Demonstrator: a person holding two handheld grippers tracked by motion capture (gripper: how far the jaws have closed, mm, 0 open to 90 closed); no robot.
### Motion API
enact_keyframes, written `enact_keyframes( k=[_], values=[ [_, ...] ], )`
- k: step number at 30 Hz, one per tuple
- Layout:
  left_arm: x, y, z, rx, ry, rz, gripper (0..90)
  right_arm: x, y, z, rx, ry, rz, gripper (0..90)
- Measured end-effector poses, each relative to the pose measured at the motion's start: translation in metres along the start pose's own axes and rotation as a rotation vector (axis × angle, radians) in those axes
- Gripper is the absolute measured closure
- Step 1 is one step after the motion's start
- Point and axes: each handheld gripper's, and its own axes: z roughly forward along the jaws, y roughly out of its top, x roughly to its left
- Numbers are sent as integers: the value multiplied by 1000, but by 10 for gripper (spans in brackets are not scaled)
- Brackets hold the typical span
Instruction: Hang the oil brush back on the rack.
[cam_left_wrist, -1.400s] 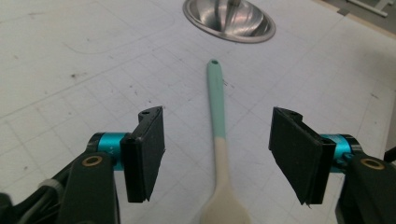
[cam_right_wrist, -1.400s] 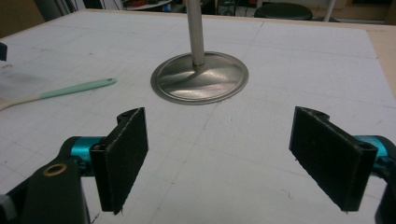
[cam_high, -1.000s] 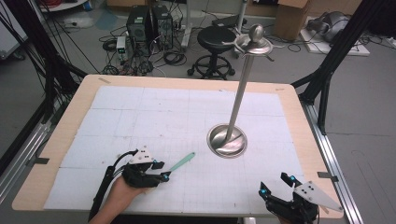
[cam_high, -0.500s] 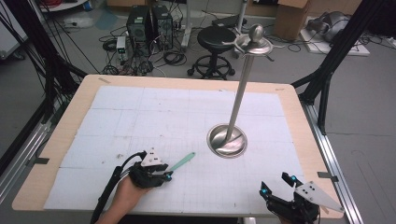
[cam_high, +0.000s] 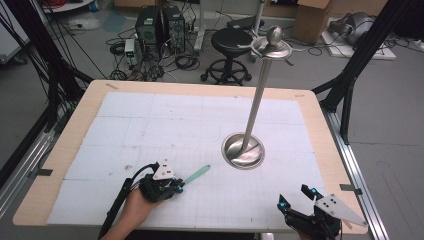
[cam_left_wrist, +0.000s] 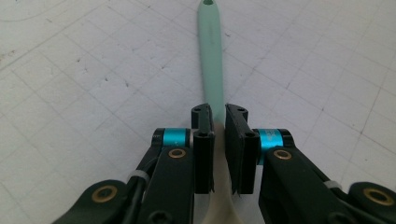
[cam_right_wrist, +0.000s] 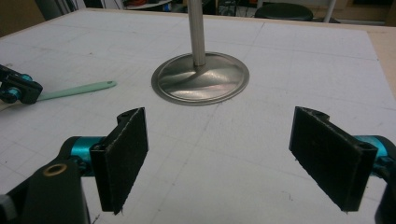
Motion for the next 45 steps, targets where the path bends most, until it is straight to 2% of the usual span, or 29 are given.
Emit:
enact_keyframes(
  k=[11, 16, 19, 22, 27, 30, 35, 37, 38, 42, 43, 45],
  values=[
    [3, 0, -1, -14, -18, -20, 819, -1, 0, -1, -2, 0, 4, 183],
    [5, 1, -6, -66, -49, -46, 819, -1, 0, -1, -5, 0, 7, 183],
    [5, 2, -10, -90, -66, -48, 820, -1, 0, -1, 0, 3, 11, 183],
    [6, 2, -14, -118, -89, -59, 820, -1, 0, -1, -6, 3, 0, 183],
    [5, 2, -20, -145, -124, -67, 821, 0, 0, -1, -3, 8, 4, 183],
    [5, 2, -24, -186, -151, -85, 821, 0, 1, -1, -5, 16, 1, 183],
    [5, 2, -33, -250, -199, -88, 820, 3, 2, 1, -14, 53, -8, 183],
    [5, 2, -37, -275, -219, -88, 820, 6, 4, 3, -25, 97, -12, 183],
    [4, 2, -39, -286, -228, -87, 820, 6, 4, 3, -25, 97, -12, 183],
    [3, 1, -45, -317, -250, -78, 820, 11, 6, 7, -41, 171, -21, 186],
    [3, 1, -48, -334, -255, -72, 820, 16, 9, 9, -53, 209, -29, 197],
    [3, 1, -49, -344, -260, -68, 820, 17, 9, 10, -58, 220, -32, 197]
  ],
)
